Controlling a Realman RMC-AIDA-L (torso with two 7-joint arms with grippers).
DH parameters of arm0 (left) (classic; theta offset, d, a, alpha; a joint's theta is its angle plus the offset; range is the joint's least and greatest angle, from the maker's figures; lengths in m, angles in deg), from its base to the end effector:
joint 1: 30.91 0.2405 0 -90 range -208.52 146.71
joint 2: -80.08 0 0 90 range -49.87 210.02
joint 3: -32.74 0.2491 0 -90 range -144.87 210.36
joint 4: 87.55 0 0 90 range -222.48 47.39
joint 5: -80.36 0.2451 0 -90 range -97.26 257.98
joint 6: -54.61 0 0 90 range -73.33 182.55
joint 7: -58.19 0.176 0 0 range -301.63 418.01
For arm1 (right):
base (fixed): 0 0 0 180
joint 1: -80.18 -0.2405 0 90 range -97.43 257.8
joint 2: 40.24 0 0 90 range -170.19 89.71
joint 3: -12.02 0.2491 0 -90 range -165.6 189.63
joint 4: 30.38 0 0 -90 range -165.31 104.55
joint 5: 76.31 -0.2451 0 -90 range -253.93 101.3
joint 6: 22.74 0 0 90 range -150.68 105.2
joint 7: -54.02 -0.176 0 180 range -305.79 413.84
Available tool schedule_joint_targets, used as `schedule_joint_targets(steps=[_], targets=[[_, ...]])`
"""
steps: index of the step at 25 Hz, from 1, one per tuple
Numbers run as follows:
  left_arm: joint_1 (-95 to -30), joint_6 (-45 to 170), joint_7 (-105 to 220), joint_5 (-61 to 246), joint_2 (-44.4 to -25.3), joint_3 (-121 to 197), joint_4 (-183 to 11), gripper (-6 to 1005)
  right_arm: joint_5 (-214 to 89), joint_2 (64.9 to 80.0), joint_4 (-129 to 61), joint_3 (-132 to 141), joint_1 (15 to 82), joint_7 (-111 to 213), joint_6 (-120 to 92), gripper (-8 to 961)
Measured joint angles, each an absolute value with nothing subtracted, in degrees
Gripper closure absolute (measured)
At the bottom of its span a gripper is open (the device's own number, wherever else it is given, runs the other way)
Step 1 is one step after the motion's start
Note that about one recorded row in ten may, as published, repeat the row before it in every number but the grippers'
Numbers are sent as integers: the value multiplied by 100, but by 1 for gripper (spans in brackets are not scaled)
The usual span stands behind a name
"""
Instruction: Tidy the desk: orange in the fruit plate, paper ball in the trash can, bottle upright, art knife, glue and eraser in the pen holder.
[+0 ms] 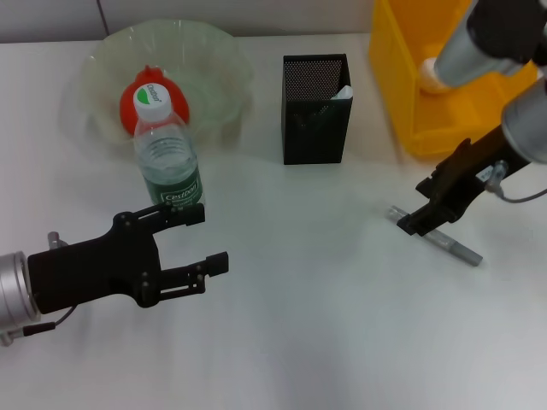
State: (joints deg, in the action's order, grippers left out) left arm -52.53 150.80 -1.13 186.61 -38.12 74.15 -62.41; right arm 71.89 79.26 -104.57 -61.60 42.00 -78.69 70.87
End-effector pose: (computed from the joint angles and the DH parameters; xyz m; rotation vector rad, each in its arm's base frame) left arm -0.2980 0.2905 -0.0475 -2.6898 -0.5222 -0.9397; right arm 0.1725 0.3941 -0.0163 -2.7570 0.7010 -0.5259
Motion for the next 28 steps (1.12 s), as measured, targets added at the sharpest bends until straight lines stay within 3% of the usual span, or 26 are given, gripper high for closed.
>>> schedule_joint_targets(steps=[6,11,17,22,28], targets=[[-5277,15070,-114,18655,-3822,7403,-6241,197,7364,7915,-9868,-6450,4264,-7834,6436,314],[-5286,15048,-113,18639,-3823,7397,-6241,197,7482,7911,-9450,-6625,4228,-7827,6009,444],[-5296,14987,-114,18626,-3829,7386,-6241,197,7486,7911,-9186,-6813,4187,-7818,5819,483],[-5303,14981,-114,18624,-3839,7387,-6241,197,7486,7911,-9171,-6828,4178,-7816,5772,737],[-5297,14978,-114,18624,-3834,7366,-6244,197,7485,7904,-9484,-6726,4231,-7820,5902,798]])
